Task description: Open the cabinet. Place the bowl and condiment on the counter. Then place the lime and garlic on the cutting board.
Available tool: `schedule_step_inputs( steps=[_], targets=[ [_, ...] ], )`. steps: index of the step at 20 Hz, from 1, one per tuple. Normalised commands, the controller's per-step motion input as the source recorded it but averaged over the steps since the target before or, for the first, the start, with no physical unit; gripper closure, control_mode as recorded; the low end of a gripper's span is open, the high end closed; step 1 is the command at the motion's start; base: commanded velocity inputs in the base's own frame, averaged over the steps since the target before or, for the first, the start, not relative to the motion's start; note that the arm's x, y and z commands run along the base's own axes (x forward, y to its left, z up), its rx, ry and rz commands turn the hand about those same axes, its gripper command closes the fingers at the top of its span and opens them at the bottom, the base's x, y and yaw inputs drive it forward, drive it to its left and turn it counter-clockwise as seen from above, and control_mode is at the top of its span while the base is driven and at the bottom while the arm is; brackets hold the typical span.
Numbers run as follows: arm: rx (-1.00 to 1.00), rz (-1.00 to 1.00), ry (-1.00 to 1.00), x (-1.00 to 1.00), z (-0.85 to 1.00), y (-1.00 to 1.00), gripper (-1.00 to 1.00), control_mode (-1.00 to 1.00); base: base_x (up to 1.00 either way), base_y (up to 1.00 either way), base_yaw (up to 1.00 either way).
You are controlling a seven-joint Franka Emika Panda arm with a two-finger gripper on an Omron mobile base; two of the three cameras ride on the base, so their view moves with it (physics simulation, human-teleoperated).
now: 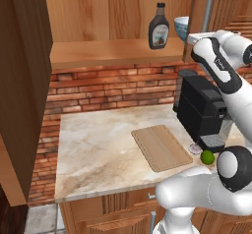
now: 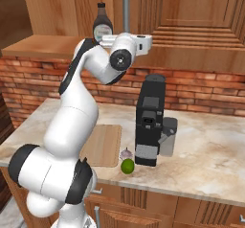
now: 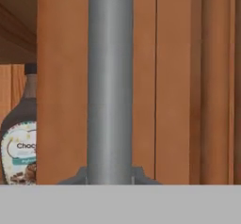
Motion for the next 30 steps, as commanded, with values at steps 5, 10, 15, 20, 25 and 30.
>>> schedule_step_inputs(
  steps=[5,10,15,20,25,30],
  targets=[
    [0.00,0.09,0.00,0.06,-0.02,0.00,1.00,-1.00,0.00,0.00,0.00],
    [0.00,0.02,-0.01,-0.26,0.00,0.00,1.00,-1.00,0.00,0.00,0.00],
    [0.00,0.00,-0.07,-0.53,0.00,-0.03,1.00,-1.00,0.00,0.00,0.00],
    [0.00,0.00,-0.02,-0.59,0.00,-0.11,1.00,-1.00,0.00,0.00,0.00],
    [-0.01,0.03,0.05,-0.46,0.00,-0.14,1.00,-1.00,0.00,0.00,0.00],
    [-0.06,0.07,0.19,-0.24,0.00,-0.17,1.00,-1.00,0.00,0.00,0.00]
  ],
)
